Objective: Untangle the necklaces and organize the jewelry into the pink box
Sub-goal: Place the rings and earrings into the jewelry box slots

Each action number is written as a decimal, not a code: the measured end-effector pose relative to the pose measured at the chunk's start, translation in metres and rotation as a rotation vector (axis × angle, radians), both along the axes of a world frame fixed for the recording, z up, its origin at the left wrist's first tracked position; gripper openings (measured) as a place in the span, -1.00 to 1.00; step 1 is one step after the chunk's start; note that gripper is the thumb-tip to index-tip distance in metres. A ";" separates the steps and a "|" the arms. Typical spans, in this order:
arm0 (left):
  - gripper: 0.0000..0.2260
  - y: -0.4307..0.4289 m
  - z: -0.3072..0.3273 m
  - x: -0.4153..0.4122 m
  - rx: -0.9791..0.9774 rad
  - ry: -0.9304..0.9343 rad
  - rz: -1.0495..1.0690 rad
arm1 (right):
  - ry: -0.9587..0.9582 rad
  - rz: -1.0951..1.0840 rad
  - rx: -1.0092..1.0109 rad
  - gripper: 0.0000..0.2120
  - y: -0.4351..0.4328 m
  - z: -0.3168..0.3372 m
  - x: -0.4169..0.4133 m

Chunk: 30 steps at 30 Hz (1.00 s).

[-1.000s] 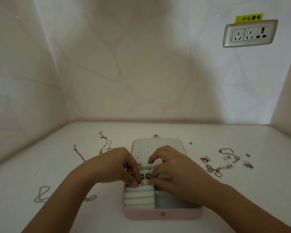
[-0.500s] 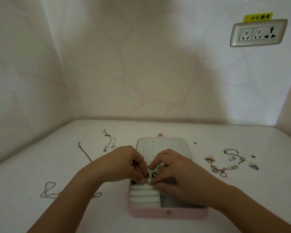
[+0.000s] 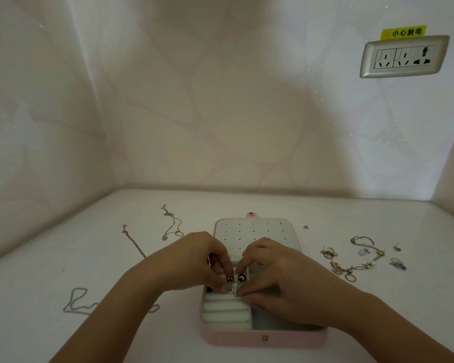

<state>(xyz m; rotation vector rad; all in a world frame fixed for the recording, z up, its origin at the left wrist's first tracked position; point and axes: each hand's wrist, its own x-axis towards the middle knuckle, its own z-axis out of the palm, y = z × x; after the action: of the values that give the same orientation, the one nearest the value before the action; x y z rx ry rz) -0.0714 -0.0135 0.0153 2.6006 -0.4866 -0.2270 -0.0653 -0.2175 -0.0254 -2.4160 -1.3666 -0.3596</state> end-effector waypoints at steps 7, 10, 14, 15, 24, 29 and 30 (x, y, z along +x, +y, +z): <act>-0.93 0.004 0.004 0.002 -0.111 0.008 0.061 | 0.020 -0.010 0.027 -0.75 -0.002 0.000 0.000; -0.92 0.004 0.002 0.005 -0.160 -0.047 0.108 | 0.038 -0.016 0.033 -0.69 -0.002 -0.001 -0.001; -0.96 0.006 -0.005 0.011 -0.172 -0.137 0.158 | 0.081 -0.017 0.042 -0.64 -0.001 0.001 -0.001; -0.96 0.006 -0.005 0.013 -0.189 -0.155 0.165 | 0.089 -0.019 0.046 -0.63 0.000 0.001 -0.002; -0.83 -0.004 -0.015 0.014 -0.290 -0.108 0.056 | 0.081 -0.450 0.249 -0.87 -0.054 0.036 0.023; -0.80 -0.015 -0.013 0.022 -0.174 -0.014 -0.053 | 0.215 -0.883 0.159 -0.81 -0.114 0.040 0.041; -0.78 -0.018 -0.011 0.026 -0.137 -0.001 -0.072 | 0.257 -0.933 0.102 -0.81 -0.121 0.037 0.044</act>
<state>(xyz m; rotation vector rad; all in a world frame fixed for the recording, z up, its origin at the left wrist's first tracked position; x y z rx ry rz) -0.0457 -0.0316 0.0045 2.4523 -0.5768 -0.2085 -0.0211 -0.3387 0.0111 -2.7317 -0.0464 -0.2995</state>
